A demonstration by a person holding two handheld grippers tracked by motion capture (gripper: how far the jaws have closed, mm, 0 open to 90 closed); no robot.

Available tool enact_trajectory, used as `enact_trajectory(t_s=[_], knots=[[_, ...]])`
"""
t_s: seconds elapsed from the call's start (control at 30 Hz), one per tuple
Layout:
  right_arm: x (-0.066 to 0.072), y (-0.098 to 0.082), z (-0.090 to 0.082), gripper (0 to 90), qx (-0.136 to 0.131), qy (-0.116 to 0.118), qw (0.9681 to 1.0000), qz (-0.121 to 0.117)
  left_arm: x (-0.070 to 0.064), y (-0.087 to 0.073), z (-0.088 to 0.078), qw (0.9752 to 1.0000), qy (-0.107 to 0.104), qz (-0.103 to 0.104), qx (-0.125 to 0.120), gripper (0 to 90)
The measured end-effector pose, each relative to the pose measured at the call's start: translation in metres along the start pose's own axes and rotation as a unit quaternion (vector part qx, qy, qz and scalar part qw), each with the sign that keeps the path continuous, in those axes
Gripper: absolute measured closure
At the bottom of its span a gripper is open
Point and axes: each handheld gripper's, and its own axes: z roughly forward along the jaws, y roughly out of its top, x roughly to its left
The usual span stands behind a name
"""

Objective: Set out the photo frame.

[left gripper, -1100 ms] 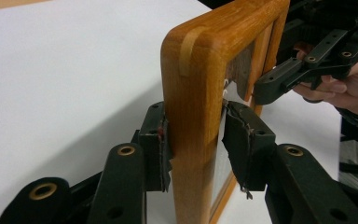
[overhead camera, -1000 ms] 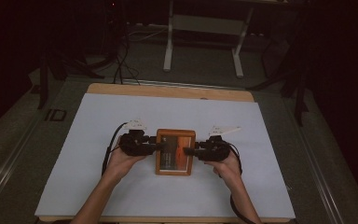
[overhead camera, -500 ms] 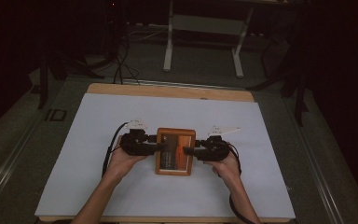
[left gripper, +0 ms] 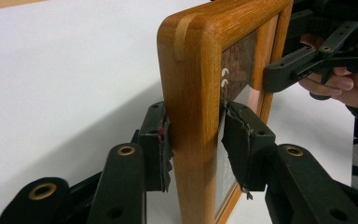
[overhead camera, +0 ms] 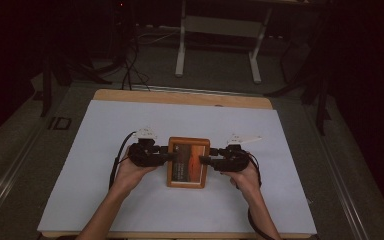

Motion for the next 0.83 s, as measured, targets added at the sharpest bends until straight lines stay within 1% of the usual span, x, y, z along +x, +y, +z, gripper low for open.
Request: enact_trajectory(t_s=[0.07, 0.13, 0.23, 0.4, 0.5, 0.53, 0.63, 0.7, 0.73, 0.83], knots=[[0.0, 0.0, 0.0, 47.2, 0.001, -0.001, 1.0, -0.001, 0.001, 0.0, 0.0, 1.0, -0.002, -0.002, 0.002, 60.6], [0.0, 0.001, -0.002, 47.2, 0.001, 0.0, 1.0, -0.003, 0.001, 0.0, 0.0, 1.0, -0.003, -0.004, 0.003, 54.1], [0.001, 0.002, -0.007, 47.2, -0.001, 0.001, 1.0, -0.005, 0.004, 0.0, -0.002, 1.0, -0.004, -0.006, 0.002, 48.7], [0.0, 0.005, -0.021, 46.2, -0.015, 0.0, 0.9998, -0.012, 0.009, 0.001, -0.011, 0.9999, -0.005, -0.012, -0.011, 44.9], [-0.002, 0.005, -0.03, 46.0, -0.021, -0.003, 0.9997, -0.009, 0.013, 0.001, -0.018, 0.9997, -0.004, -0.018, -0.018, 43.4], [-0.003, 0.004, -0.033, 45.7, -0.022, -0.008, 0.9997, -0.01, 0.015, 0.001, -0.02, 0.9996, -0.003, -0.02, -0.02, 42.9], [-0.007, 0.002, -0.041, 45.7, -0.02, -0.021, 0.9995, -0.01, 0.019, 0.001, -0.025, 0.9995, 0.002, -0.025, -0.022, 41.8], [-0.009, 0.001, -0.045, 45.7, -0.018, -0.028, 0.9994, -0.007, 0.022, 0.0, -0.028, 0.9994, 0.013, -0.027, -0.02, 41.3], [-0.01, 0.0, -0.047, 45.6, -0.016, -0.031, 0.9994, -0.006, 0.025, -0.001, -0.03, 0.9991, 0.022, -0.031, -0.019, 41.2], [-0.015, -0.004, -0.052, 44.0, 0.003, -0.06, 0.9982, -0.008, 0.032, -0.004, -0.034, 0.9981, 0.041, -0.042, -0.017, 41.2]])
